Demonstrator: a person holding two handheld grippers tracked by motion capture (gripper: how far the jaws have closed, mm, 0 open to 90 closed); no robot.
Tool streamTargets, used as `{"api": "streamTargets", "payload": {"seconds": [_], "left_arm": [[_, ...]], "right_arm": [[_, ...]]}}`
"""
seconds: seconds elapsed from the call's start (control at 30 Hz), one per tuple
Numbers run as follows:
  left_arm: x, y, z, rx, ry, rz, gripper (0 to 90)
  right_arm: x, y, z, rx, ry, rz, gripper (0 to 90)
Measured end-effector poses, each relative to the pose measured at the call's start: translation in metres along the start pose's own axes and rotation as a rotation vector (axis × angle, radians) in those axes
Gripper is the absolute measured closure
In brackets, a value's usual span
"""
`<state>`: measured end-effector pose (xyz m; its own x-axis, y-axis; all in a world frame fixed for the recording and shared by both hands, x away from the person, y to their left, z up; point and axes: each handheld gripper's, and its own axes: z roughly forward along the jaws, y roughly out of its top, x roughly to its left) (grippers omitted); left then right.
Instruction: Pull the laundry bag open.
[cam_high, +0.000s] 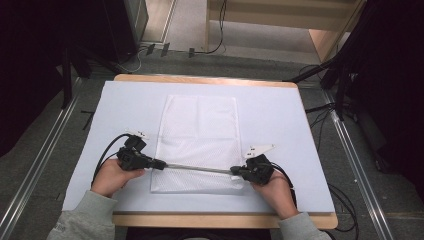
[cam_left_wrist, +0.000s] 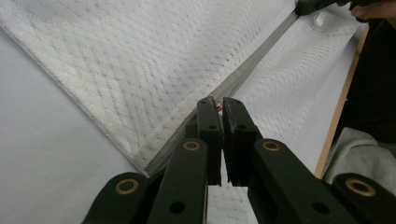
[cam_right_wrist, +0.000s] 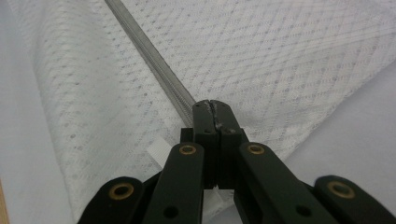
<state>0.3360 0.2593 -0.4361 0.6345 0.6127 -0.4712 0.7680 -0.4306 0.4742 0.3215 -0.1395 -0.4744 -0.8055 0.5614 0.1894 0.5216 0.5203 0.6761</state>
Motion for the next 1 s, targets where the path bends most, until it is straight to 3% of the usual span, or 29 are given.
{"api": "streamTargets", "payload": {"seconds": [0.33, 0.53, 1.0], "left_arm": [[0.014, -0.017, -0.02, -0.028, 0.04, -0.062, 88.1], [0.017, -0.022, -0.024, -0.033, 0.06, -0.075, 88.2], [0.017, -0.026, -0.021, -0.021, 0.055, -0.08, 88.0]], "right_arm": [[-0.002, 0.0, 0.0, 0.005, 0.016, 0.009, 90.0], [-0.002, 0.001, 0.0, 0.005, 0.017, 0.005, 90.0], [-0.004, 0.004, 0.001, 0.022, 0.029, -0.003, 90.0]]}}
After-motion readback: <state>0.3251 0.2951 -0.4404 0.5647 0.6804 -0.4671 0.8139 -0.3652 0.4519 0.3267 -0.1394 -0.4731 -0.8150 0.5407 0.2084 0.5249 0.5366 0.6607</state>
